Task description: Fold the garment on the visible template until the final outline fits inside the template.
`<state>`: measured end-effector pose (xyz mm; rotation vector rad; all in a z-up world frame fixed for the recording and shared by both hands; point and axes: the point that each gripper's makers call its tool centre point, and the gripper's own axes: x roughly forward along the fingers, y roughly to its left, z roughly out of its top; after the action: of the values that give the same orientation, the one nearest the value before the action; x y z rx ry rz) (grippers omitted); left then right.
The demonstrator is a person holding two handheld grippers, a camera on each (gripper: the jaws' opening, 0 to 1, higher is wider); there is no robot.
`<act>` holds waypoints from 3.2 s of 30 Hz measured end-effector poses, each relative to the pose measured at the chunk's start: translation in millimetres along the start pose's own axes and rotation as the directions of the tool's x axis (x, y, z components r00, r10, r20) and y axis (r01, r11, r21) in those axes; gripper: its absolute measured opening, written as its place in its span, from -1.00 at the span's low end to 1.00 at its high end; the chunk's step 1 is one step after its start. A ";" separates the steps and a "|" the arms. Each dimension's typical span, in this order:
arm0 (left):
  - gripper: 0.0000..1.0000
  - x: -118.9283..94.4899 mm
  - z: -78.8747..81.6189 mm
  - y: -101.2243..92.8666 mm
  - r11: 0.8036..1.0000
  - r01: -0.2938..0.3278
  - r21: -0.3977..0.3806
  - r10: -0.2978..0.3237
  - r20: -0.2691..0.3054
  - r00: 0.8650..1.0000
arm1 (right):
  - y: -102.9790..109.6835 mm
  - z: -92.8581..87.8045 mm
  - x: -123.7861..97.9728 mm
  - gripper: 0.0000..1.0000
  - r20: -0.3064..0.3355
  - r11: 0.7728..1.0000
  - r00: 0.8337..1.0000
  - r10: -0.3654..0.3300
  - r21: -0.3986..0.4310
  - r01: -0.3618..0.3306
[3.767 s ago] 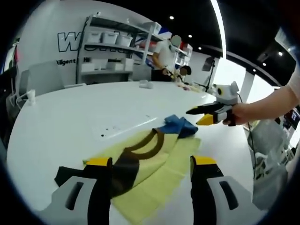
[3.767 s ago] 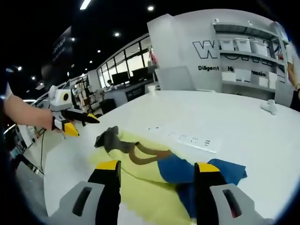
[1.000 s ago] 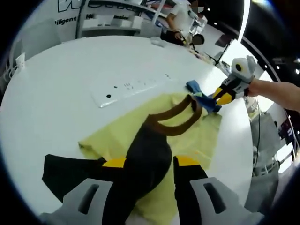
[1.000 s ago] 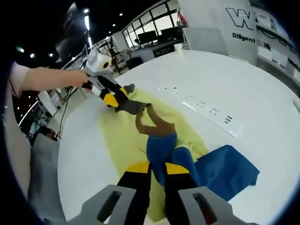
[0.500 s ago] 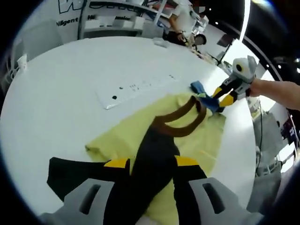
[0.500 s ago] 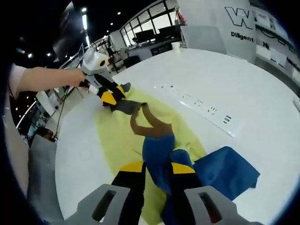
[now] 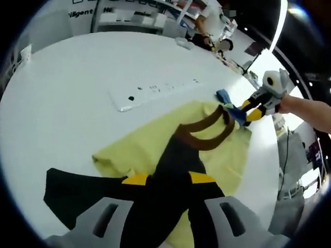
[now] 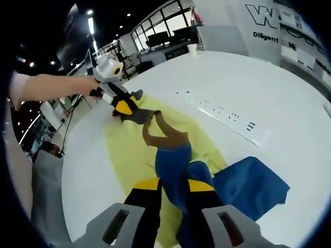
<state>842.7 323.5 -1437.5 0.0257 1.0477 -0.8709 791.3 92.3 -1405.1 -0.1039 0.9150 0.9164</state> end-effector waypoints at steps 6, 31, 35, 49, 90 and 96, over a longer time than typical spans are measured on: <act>-0.74 1.1 -5.5 4.2 0.996 -0.037 0.079 0.040 -0.037 0.998 | -1.6 -1.0 2.1 -0.85 -0.002 1.000 1.000 -0.008 0.012 0.008; -0.92 -35.5 -21.8 -34.3 0.986 0.043 0.160 -0.043 -0.002 0.999 | 2.5 -9.8 -4.5 -1.00 -0.008 1.000 1.000 0.002 0.010 -0.002; -0.90 -33.1 -25.3 -35.5 0.990 0.044 0.133 -0.044 -0.005 0.999 | 4.9 -13.2 -4.3 -1.00 -0.015 1.000 1.000 0.010 0.004 -0.010; -0.62 -23.7 -41.8 -24.7 0.997 0.002 0.074 0.003 -0.071 0.997 | 7.4 -16.5 -1.0 -0.89 -0.035 0.999 0.999 0.025 -0.024 -0.026; -0.92 -121.6 -100.8 -110.4 0.987 0.124 0.105 -0.130 0.054 0.990 | 128.2 -67.8 -80.6 -1.00 0.031 0.983 0.984 0.173 -0.065 -0.171; -0.92 -132.9 -138.9 -139.4 0.983 0.144 0.109 -0.149 0.036 0.988 | 165.4 -88.8 -95.1 -1.00 0.037 0.977 0.978 0.208 -0.054 -0.205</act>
<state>623.2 367.6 -1358.2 0.0190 0.9697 -1.0563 589.6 96.9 -1345.4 -0.0321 0.8744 1.1310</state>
